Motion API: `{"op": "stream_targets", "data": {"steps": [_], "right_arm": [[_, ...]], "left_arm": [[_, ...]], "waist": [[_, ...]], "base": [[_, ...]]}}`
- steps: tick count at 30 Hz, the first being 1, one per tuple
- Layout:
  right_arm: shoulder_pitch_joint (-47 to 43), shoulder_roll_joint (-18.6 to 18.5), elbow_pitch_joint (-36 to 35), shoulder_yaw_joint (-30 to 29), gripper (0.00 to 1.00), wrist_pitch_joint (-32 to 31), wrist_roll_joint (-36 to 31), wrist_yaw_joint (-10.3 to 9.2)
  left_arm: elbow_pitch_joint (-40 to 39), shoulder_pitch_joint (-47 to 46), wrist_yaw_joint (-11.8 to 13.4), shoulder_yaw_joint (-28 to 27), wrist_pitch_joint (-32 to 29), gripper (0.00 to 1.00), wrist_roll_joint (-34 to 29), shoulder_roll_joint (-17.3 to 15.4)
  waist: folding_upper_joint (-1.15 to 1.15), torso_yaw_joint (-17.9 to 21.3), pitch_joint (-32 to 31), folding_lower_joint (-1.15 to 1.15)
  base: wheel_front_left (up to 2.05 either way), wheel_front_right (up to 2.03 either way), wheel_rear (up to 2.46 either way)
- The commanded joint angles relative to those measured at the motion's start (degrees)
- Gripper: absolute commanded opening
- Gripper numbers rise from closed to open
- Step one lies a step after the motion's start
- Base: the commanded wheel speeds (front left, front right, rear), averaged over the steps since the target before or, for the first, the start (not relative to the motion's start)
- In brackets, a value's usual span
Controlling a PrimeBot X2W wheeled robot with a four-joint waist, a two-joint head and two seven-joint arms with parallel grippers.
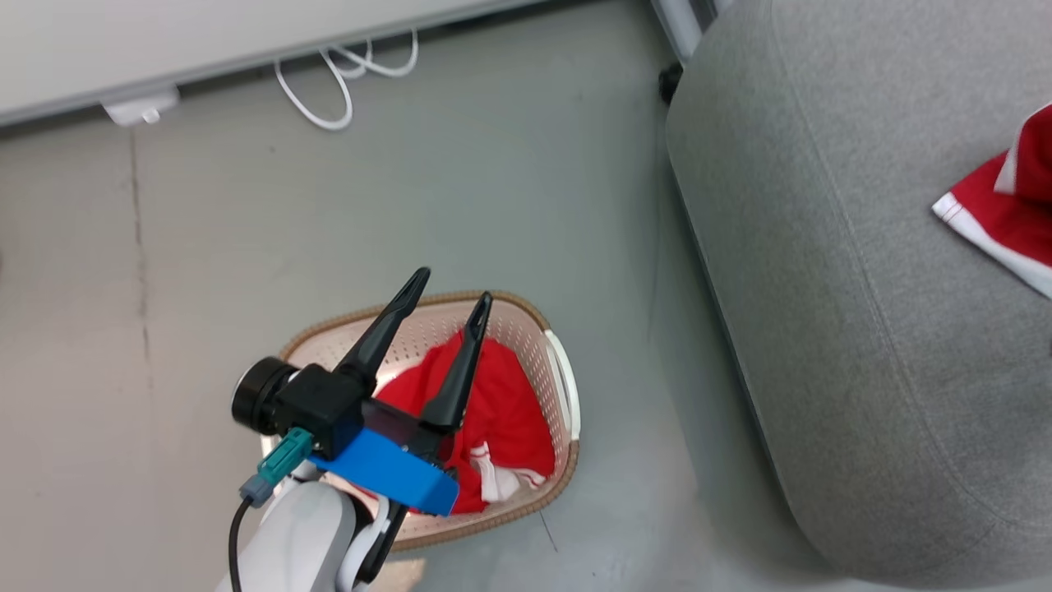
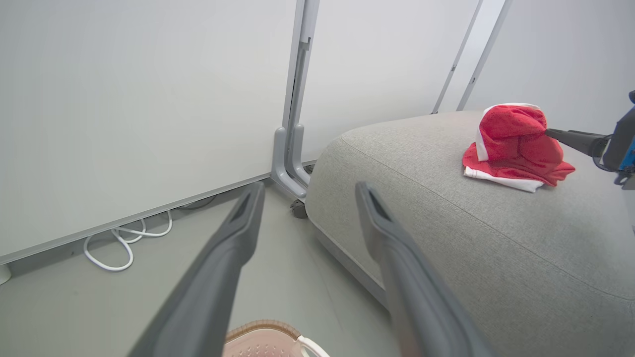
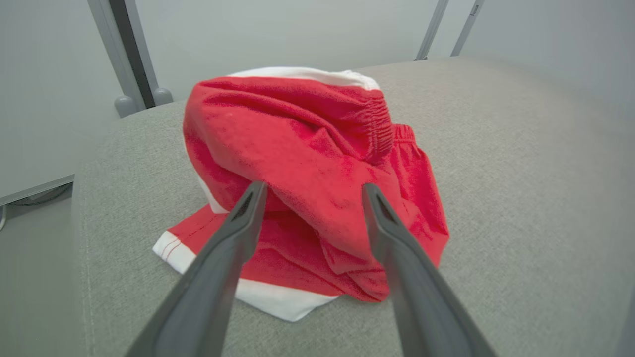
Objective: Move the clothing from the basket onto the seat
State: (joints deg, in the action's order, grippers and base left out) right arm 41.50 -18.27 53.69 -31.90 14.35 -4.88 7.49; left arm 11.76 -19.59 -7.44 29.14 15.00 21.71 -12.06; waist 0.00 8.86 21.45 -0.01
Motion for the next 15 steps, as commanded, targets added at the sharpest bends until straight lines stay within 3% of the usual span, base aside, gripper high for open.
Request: {"op": "stream_targets", "data": {"steps": [1, 15], "right_arm": [[-1.6, 0.78, -1.12, 1.63, 1.0, 0.05, 0.04, 0.01], [-18.15, 8.91, -17.35, 15.09, 1.0, -0.37, 5.59, 0.01]], "left_arm": [[0.45, 1.78, -0.06, -1.24, 0.27, 1.0, 0.15, 0.4], [4.37, 13.0, -0.06, -11.46, 0.27, 1.0, -0.71, 2.89]], "waist": [[0.0, -1.11, -4.88, 0.01], [0.0, -2.95, -18.74, 0.01]], "base": [[0.0, 0.0, 0.0], [0.0, 0.0, 0.0]]}}
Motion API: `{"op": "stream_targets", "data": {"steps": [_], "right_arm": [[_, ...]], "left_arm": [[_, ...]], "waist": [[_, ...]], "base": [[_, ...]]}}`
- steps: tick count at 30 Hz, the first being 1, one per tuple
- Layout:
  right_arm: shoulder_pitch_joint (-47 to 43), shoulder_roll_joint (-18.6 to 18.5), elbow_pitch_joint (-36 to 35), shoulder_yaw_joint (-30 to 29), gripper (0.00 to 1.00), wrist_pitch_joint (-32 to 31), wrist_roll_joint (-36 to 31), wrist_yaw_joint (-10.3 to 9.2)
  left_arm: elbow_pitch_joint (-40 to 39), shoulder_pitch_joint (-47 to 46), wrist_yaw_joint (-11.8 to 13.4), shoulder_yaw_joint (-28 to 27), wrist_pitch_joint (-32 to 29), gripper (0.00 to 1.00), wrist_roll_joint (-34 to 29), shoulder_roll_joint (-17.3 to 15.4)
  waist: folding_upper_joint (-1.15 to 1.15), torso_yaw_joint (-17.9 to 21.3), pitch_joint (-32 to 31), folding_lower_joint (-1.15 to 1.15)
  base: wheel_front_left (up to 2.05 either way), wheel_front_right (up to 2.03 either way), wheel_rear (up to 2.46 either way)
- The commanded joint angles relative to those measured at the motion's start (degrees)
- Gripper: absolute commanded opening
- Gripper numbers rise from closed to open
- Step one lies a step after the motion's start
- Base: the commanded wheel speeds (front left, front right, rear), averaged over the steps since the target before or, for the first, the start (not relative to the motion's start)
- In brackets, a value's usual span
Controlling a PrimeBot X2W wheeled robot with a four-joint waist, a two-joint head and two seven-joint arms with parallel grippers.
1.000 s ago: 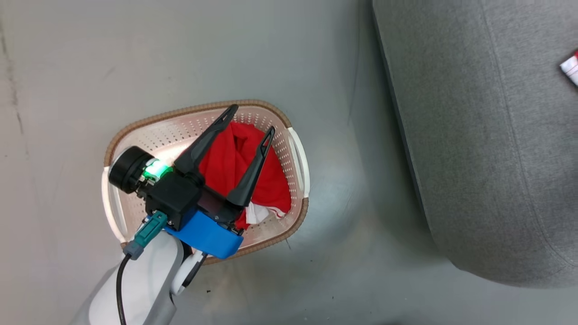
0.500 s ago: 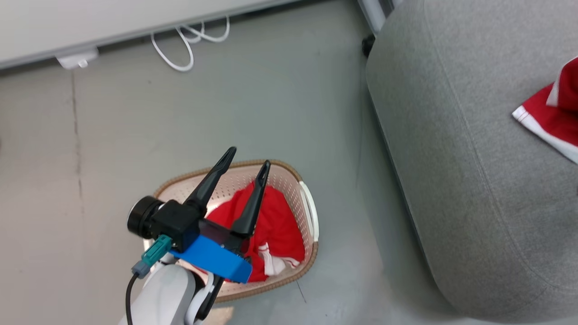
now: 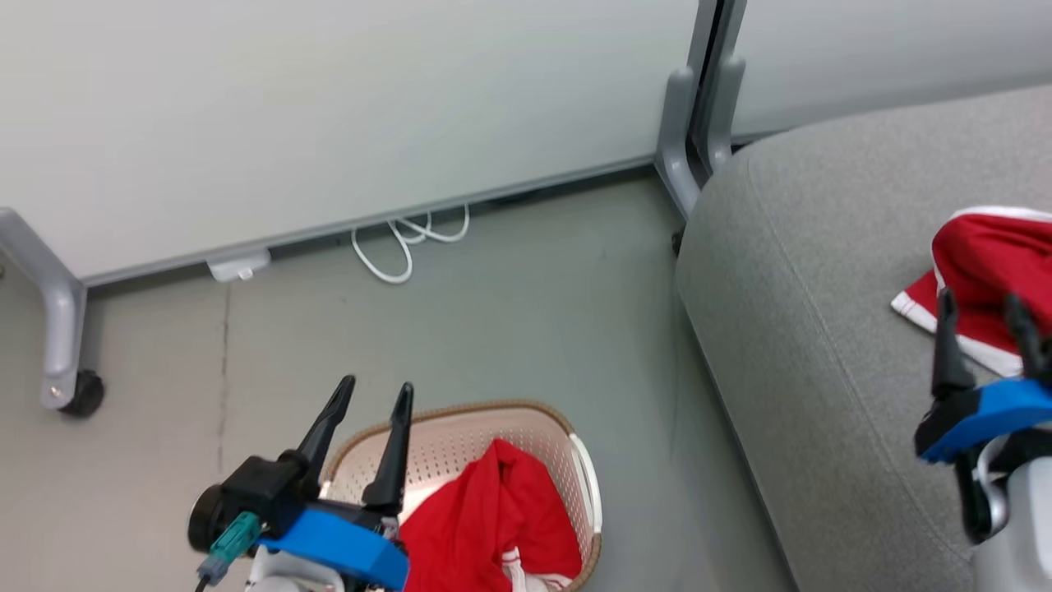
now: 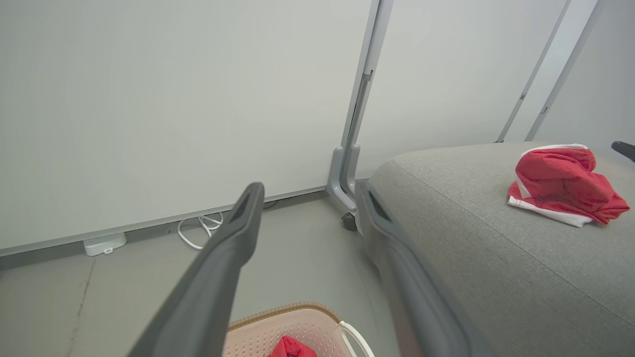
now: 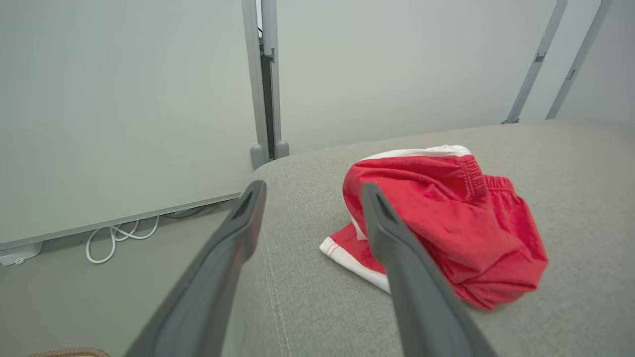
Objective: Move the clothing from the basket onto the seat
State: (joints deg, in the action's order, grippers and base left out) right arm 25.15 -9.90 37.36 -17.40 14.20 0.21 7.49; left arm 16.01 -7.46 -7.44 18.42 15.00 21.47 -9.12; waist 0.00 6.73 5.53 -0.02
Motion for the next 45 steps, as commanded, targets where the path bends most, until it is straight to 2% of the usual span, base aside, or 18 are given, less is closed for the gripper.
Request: {"op": "stream_targets", "data": {"steps": [1, 6, 16, 22, 28, 45], "right_arm": [[-3.26, 1.39, -2.7, 1.47, 1.0, -0.36, 0.88, 0.01], [-12.26, 4.62, -13.79, 6.55, 1.0, -2.62, 2.21, 0.01], [-21.1, 6.86, -24.5, 11.34, 1.0, -5.54, 4.2, 0.01], [-23.06, 7.03, -26.56, 14.44, 1.0, -6.83, 5.88, 0.01], [-24.33, 7.03, -27.6, 14.79, 1.0, -7.18, 7.04, 0.01], [-23.84, 7.05, -28.15, 15.13, 1.0, -7.62, 8.39, 0.01]], "left_arm": [[0.29, 1.66, -0.06, -1.52, 0.27, 1.0, -0.46, -0.03], [0.69, 4.75, -0.06, -5.32, 0.27, 1.0, -1.25, 0.32], [1.84, 6.0, -0.06, -7.96, 0.28, 1.0, -1.8, 0.8], [3.11, 6.12, -0.06, -9.23, 0.28, 1.0, -1.9, 0.9], [3.28, 6.89, -0.06, -10.73, 0.28, 1.0, -2.27, 1.19], [2.68, 6.99, -0.06, -11.13, 0.28, 1.0, -2.48, 1.38]], "waist": [[0.0, -0.92, -3.72, 0.02], [0.0, -2.16, -6.24, 0.02], [0.0, -5.16, -7.21, 0.02], [0.0, -6.91, -7.32, 0.02], [0.0, -8.24, -7.23, 0.02], [0.0, -8.45, -6.32, 0.02]], "base": [[0.0, 0.0, 0.0], [0.0, 0.0, 0.0], [0.0, 0.0, 0.0], [0.0, 0.0, 0.0], [0.0, 0.0, 0.0], [0.0, 0.0, 0.0]]}}
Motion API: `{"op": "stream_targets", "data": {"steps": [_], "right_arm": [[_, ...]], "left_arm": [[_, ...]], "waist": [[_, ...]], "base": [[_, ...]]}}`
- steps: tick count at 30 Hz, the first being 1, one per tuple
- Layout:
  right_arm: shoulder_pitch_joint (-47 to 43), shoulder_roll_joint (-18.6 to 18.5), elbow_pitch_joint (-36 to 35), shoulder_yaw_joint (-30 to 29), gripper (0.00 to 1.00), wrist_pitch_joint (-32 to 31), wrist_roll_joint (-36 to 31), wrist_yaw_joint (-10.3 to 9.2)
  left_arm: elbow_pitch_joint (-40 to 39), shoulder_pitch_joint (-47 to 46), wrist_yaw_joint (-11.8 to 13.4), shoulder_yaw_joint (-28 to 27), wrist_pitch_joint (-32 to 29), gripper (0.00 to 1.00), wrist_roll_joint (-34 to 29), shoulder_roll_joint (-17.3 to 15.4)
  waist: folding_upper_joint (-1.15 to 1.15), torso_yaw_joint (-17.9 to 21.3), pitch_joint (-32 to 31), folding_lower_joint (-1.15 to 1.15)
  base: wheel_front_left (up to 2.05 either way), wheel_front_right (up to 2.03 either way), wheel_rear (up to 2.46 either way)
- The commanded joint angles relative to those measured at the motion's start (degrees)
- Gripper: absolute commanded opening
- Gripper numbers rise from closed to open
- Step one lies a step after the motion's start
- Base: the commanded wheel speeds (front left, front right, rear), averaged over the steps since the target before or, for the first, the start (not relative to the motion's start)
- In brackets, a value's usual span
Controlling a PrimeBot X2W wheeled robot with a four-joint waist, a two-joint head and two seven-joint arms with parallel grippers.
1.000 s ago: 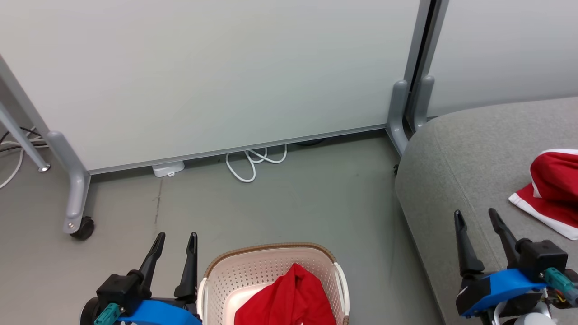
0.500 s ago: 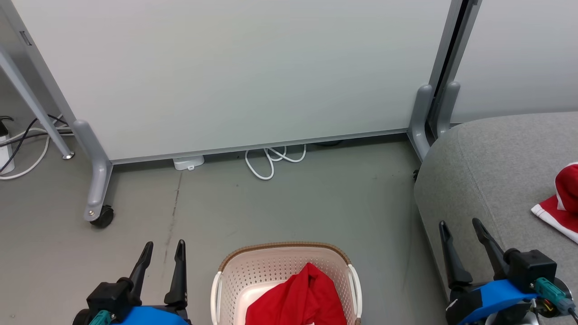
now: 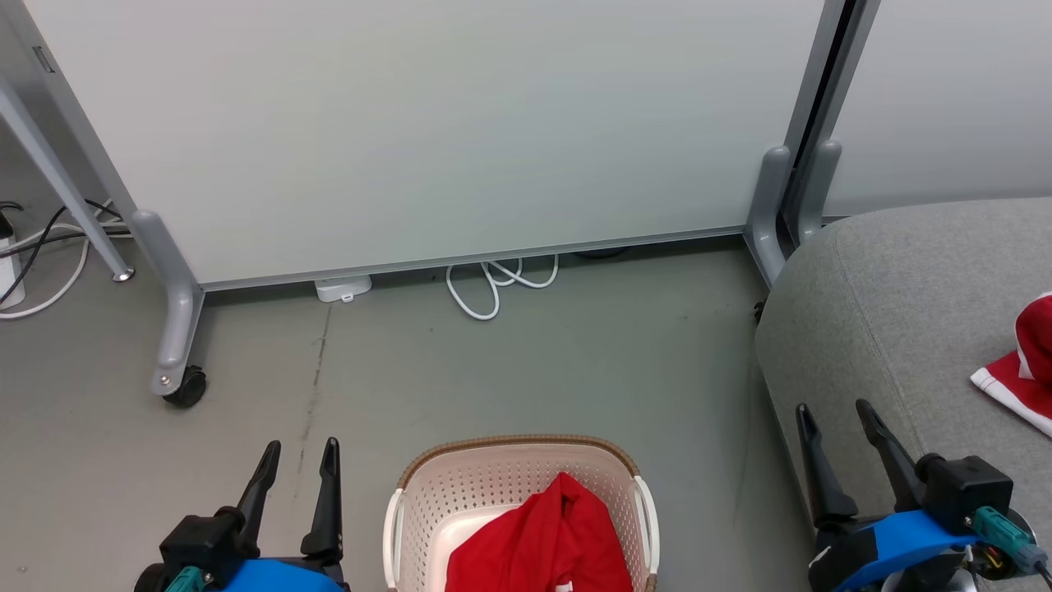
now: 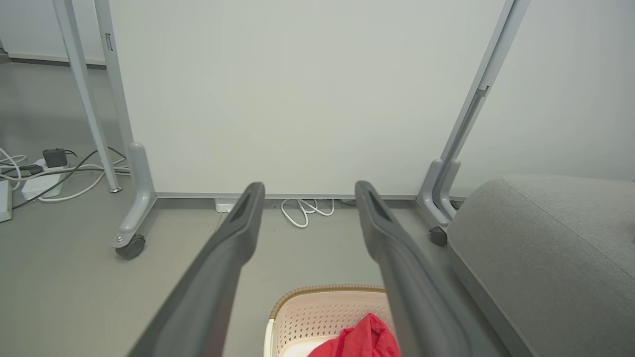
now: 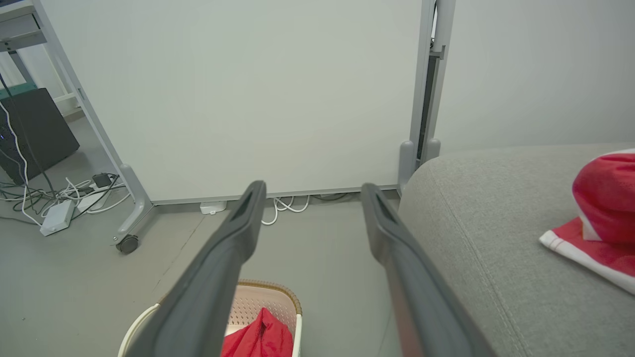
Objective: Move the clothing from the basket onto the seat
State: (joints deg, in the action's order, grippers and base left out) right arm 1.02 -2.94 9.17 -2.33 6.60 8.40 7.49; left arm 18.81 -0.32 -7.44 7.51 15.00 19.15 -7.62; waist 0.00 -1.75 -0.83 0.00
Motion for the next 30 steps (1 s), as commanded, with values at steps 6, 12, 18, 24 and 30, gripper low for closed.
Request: {"op": "stream_targets", "data": {"steps": [6, 12, 18, 24, 30], "right_arm": [[1.15, 0.08, 0.11, 0.83, 1.0, -0.37, 0.04, 0.01], [3.32, 0.08, -1.22, 1.59, 1.0, -0.68, -0.42, 0.01], [7.03, 0.07, -3.53, 1.84, 1.0, -1.08, -1.32, 0.01], [11.77, 0.06, -5.63, 4.18, 1.0, -1.37, -1.65, 0.01], [16.37, 0.07, -7.42, 6.02, 1.0, -0.96, -1.09, 0.01]], "left_arm": [[0.2, -0.43, -0.06, 0.55, 0.28, 1.0, -0.24, 0.14], [0.92, -2.46, -0.06, 2.08, 0.28, 1.0, 0.15, 0.28], [1.62, -5.66, -0.06, 3.49, 0.28, 1.0, 0.31, 0.4], [3.1, -9.76, -0.06, 5.08, 0.28, 1.0, 0.5, 0.19], [6.98, -16.03, -0.06, 8.68, 0.28, 1.0, 0.85, -1.04]], "waist": [[0.0, 0.67, 0.98, 0.0], [0.0, 2.11, 5.19, 0.0], [0.0, 4.16, 12.15, 0.0], [0.0, 7.53, 19.92, 0.0], [0.0, 10.55, 27.75, 0.0]], "base": [[0.0, 0.0, 0.0], [0.0, 0.0, 0.0], [0.0, 0.0, 0.0], [0.0, 0.0, 0.0], [0.0, 0.0, 0.0]]}}
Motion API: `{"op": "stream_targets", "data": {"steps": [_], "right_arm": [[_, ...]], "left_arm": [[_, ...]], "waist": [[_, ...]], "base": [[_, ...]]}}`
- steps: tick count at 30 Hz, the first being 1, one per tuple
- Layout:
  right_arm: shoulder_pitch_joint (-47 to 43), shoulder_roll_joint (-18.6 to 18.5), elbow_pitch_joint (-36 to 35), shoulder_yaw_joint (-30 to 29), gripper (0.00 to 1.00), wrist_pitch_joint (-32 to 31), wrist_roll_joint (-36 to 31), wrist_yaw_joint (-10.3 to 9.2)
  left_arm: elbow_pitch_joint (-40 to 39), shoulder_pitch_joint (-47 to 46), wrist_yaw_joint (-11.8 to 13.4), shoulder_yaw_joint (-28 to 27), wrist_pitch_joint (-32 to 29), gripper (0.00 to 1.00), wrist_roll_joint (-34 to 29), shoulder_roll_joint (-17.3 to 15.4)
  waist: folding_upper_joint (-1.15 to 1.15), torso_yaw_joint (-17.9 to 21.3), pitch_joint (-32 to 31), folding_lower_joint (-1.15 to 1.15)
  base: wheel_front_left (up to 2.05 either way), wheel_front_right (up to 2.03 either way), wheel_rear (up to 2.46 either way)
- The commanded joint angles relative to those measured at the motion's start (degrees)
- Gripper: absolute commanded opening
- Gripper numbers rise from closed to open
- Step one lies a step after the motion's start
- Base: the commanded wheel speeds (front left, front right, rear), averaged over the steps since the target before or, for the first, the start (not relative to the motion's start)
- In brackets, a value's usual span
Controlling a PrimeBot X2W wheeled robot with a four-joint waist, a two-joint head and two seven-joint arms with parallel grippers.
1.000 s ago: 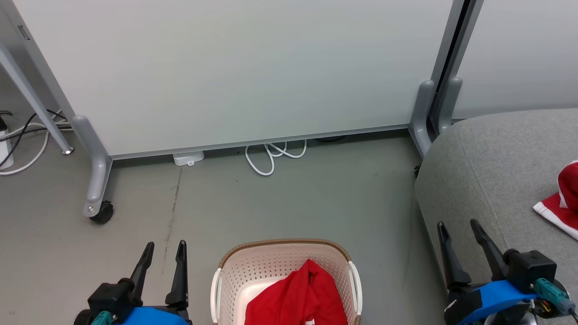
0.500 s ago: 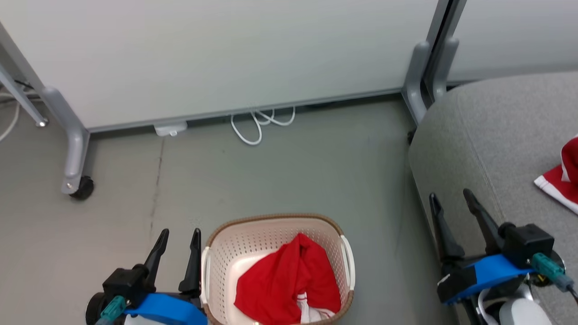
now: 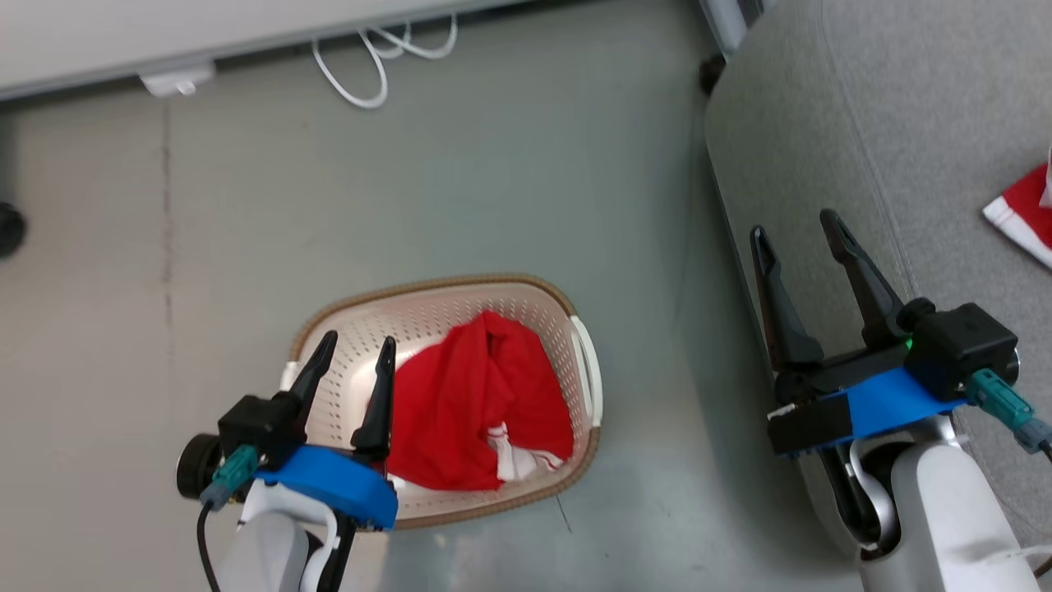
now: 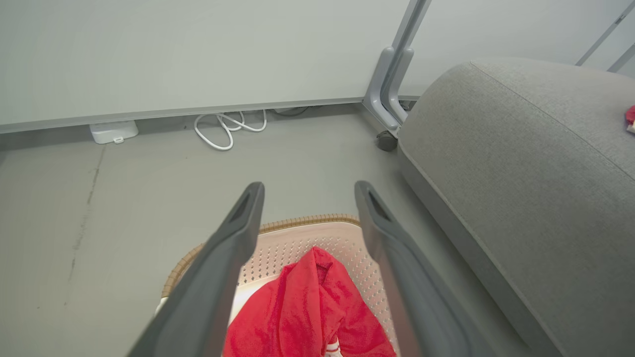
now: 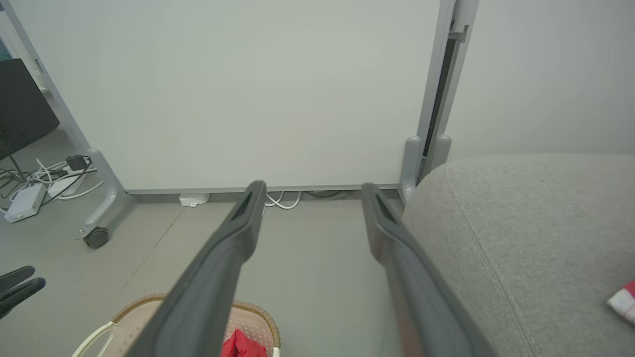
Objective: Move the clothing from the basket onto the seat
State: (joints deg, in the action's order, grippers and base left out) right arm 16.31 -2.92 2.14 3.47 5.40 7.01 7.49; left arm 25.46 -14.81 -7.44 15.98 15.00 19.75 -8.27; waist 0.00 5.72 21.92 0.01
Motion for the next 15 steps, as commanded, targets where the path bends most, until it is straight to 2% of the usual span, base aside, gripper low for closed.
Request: {"op": "stream_targets", "data": {"steps": [1, 15], "right_arm": [[1.7, 0.05, -0.54, 0.33, 1.0, 0.51, 0.45, 0.01], [6.45, 0.06, -4.94, 3.45, 1.0, 3.62, 3.51, 0.01]], "left_arm": [[1.19, -2.92, -0.06, 1.01, 0.28, 1.0, 0.39, -0.54], [12.56, -16.49, -0.06, 7.54, 0.28, 1.0, 2.09, -4.13]], "waist": [[0.0, 3.42, 6.08, -0.01], [0.0, 8.91, 21.5, -0.01]], "base": [[0.0, 0.0, 0.0], [0.0, 0.0, 0.0]]}}
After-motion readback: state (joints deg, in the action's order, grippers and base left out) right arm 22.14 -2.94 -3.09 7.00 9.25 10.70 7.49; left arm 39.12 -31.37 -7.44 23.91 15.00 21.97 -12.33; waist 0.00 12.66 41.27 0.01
